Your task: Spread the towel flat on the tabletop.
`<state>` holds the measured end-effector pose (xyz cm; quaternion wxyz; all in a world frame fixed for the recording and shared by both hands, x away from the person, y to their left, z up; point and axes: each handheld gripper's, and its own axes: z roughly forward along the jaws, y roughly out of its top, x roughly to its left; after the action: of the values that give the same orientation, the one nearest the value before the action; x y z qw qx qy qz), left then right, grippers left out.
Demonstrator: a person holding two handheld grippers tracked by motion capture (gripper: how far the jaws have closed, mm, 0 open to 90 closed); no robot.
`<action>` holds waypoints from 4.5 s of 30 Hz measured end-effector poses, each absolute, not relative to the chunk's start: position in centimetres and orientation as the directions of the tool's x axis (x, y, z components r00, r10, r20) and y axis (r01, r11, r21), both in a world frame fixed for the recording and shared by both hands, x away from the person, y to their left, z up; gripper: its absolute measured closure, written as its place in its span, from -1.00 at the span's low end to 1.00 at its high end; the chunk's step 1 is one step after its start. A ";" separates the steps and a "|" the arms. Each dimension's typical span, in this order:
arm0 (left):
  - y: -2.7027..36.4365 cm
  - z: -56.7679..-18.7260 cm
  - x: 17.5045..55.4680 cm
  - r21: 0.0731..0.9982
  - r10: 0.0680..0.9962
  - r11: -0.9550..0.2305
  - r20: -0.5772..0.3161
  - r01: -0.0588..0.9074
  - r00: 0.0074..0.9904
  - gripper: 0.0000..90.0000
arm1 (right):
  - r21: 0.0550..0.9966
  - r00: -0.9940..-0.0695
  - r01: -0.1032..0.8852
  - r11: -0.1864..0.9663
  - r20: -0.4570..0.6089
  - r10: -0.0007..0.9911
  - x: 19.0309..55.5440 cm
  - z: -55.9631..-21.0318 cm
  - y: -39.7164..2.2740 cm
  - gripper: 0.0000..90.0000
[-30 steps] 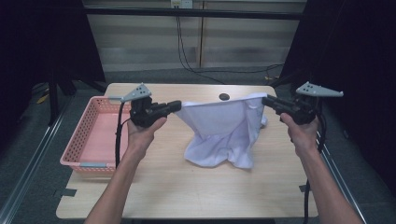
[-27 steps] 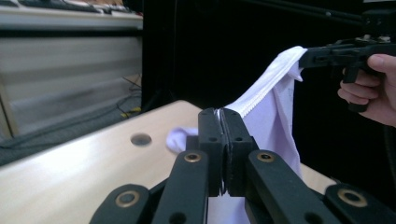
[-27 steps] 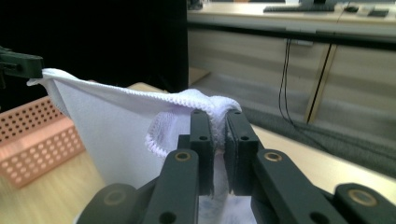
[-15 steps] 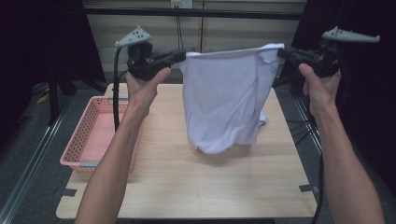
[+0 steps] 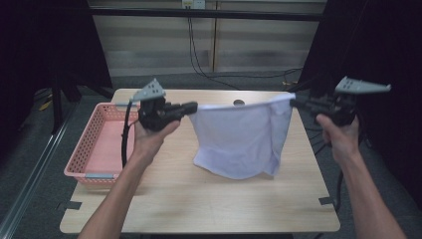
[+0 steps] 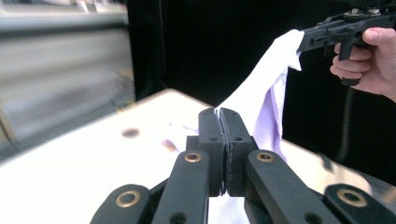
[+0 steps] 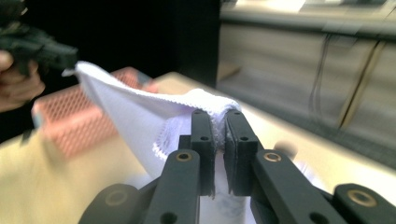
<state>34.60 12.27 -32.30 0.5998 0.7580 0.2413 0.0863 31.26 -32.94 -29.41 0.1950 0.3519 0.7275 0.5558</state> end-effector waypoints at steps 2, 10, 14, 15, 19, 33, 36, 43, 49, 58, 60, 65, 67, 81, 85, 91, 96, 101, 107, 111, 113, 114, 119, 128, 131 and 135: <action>12.6 -34.0 33.9 0.944 0.458 -0.157 -0.191 0.291 0.868 0.97 | 0.935 -0.690 0.327 0.139 0.136 0.711 30.1 -31.7 -33.0 0.85; 14.1 -39.2 29.8 0.909 0.430 -0.194 -0.259 0.369 0.865 0.97 | 0.899 -0.726 0.405 0.166 0.206 0.657 25.6 -37.6 -32.4 0.80; 15.1 -42.1 27.8 0.874 0.428 -0.237 -0.299 0.425 0.853 0.97 | 0.877 -0.744 0.438 0.195 0.233 0.626 24.2 -40.3 -31.0 0.78; 15.3 -42.8 27.5 0.862 0.433 -0.257 -0.301 0.437 0.850 0.97 | 0.868 -0.743 0.456 0.197 0.250 0.620 24.1 -41.2 -30.7 0.77; 15.8 -45.8 26.6 0.788 0.437 -0.362 -0.328 0.498 0.838 0.95 | 0.822 -0.735 0.520 0.235 0.290 0.613 24.0 -44.8 -29.5 0.63; 10.3 -48.8 30.0 0.733 0.399 -0.496 -0.283 0.465 0.872 0.59 | 0.757 -0.737 0.571 0.318 0.301 0.605 23.6 -47.2 -27.9 0.13; 9.7 -50.0 29.9 0.700 0.403 -0.573 -0.212 0.426 0.890 0.68 | 0.754 -0.744 0.561 0.342 0.277 0.608 23.2 -47.2 -27.8 0.02; 11.5 -49.7 28.3 0.670 0.431 -0.581 -0.228 0.462 0.873 1.00 | 0.756 -0.734 0.559 0.341 0.259 0.628 20.3 -46.9 -29.5 -0.22; 13.2 -49.5 27.1 0.644 0.453 -0.582 -0.249 0.496 0.856 1.00 | 0.764 -0.724 0.561 0.318 0.266 0.637 18.7 -47.1 -30.8 -0.03; 13.4 -48.7 28.1 0.709 0.435 -0.508 -0.279 0.489 0.856 0.97 | 0.749 -0.676 0.587 0.306 0.245 0.695 21.3 -47.7 -31.2 0.41; 12.9 -48.1 28.2 0.742 0.402 -0.482 -0.285 0.466 0.870 0.89 | 0.726 -0.660 0.606 0.324 0.232 0.715 21.9 -48.4 -31.0 0.35; 10.9 -49.0 28.7 0.708 0.398 -0.541 -0.261 0.455 0.880 0.57 | 0.693 -0.641 0.635 0.342 0.226 0.733 23.2 -49.6 -30.5 0.10; 10.6 -49.3 28.8 0.697 0.397 -0.560 -0.251 0.449 0.883 0.45 | 0.692 -0.650 0.628 0.355 0.216 0.729 23.5 -49.8 -30.0 0.09; 11.0 -49.4 24.9 0.638 0.297 -0.651 -0.284 0.411 0.912 1.00 | 0.790 -0.691 0.535 0.298 0.207 0.692 19.2 -46.7 -30.5 0.94; 11.5 -49.3 23.1 0.631 0.247 -0.653 -0.344 0.418 0.906 1.00 | 0.775 -0.718 0.536 0.335 0.210 0.663 17.5 -46.9 -29.9 0.79; 12.4 -47.4 26.2 0.739 0.329 -0.518 -0.292 0.430 0.898 0.84 | 0.802 -0.682 0.521 0.293 0.185 0.708 18.0 -45.9 -30.7 0.36; 12.1 -46.5 30.3 0.781 0.436 -0.448 -0.233 0.434 0.869 0.64 | 0.819 -0.641 0.495 0.291 0.118 0.758 21.5 -45.2 -31.0 0.50; 11.5 -46.9 33.3 0.795 0.498 -0.418 -0.204 0.439 0.843 0.38 | 0.784 -0.617 0.541 0.304 0.125 0.777 26.7 -46.7 -30.8 0.47; 10.4 -48.8 34.2 0.729 0.537 -0.517 -0.131 0.449 0.833 0.17 | 0.717 -0.636 0.604 0.347 0.172 0.752 27.8 -48.9 -29.8 0.14; 10.4 -49.3 33.0 0.706 0.479 -0.569 -0.130 0.421 0.868 0.89 | 0.715 -0.642 0.600 0.359 0.162 0.750 26.0 -49.0 -29.4 0.62; 11.0 -48.8 32.2 0.711 0.457 -0.568 -0.147 0.415 0.877 0.92 | 0.738 -0.665 0.572 0.358 0.161 0.730 24.9 -48.3 -29.5 0.76; 11.4 -48.5 31.6 0.715 0.447 -0.560 -0.166 0.420 0.879 0.93 | 0.751 -0.672 0.559 0.352 0.162 0.722 24.3 -48.0 -29.6 0.78; 13.8 -47.6 27.6 0.737 0.392 -0.530 -0.226 0.420 0.892 0.93 | 0.759 -0.714 0.536 0.370 0.173 0.678 21.1 -47.4 -29.4 0.76; 15.2 -47.0 24.6 0.759 0.323 -0.498 -0.286 0.419 0.902 0.74 | 0.723 -0.758 0.538 0.434 0.190 0.624 17.7 -47.5 -28.2 0.50; 14.8 -46.7 26.3 0.777 0.352 -0.451 -0.297 0.439 0.888 0.61 | 0.756 -0.741 0.530 0.384 0.192 0.643 18.3 -46.9 -28.9 0.44; 13.5 -46.8 28.9 0.774 0.367 -0.453 -0.289 0.442 0.884 0.59 | 0.775 -0.708 0.526 0.350 0.171 0.685 20.7 -46.6 -30.0 0.46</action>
<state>28.88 13.46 -46.83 0.4659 0.8514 0.2376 -0.0398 20.70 -29.99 -46.58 0.0920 0.3709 0.8164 0.4329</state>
